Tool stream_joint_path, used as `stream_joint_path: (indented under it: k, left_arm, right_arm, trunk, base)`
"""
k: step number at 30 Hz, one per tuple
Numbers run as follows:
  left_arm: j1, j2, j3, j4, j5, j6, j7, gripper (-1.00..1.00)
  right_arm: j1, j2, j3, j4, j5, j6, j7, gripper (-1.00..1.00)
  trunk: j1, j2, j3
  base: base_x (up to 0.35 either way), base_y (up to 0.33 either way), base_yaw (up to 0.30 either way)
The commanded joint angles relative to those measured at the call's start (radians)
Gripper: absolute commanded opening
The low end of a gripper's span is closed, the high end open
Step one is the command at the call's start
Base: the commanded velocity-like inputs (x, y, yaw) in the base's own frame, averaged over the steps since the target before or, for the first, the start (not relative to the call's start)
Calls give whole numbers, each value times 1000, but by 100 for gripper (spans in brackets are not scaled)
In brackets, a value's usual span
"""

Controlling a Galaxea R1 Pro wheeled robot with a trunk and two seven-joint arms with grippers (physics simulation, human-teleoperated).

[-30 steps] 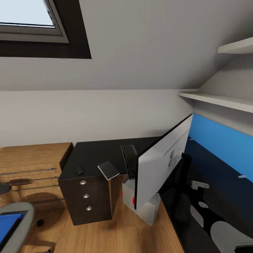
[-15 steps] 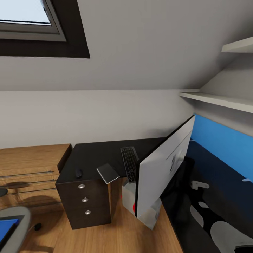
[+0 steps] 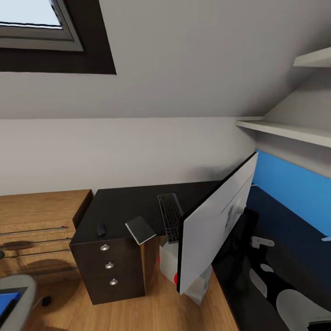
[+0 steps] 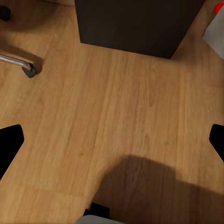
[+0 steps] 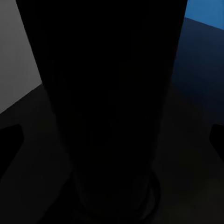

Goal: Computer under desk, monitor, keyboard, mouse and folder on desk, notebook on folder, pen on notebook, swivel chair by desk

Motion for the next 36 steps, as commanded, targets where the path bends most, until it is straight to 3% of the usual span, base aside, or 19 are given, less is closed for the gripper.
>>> stream_joint_path:
  k: [1,25,26,36]
  left_arm:
    - [-1,0,6,1,5,-2,-9,100]
    - [-1,1,8,1,5,-2,-7,100]
    - [-1,1,8,1,5,-2,-6,100]
    - [-1,1,8,1,5,-2,-6,100]
  right_arm:
    - [-1,-1,9,0,-5,-3,-6,100]
    - [-1,-1,9,0,-5,-4,-6,100]
    - [-1,-1,9,0,-5,-4,-6,-100]
    - [-1,-1,9,0,-5,-4,-6,-100]
  trunk:
    - [4,-8,-5]
    - [4,-8,-5]
    - [4,-8,-5]
    - [4,-8,-5]
  base:
    - [2,0,0]
    - [54,0,0]
    - [11,0,0]
    - [2,0,0]
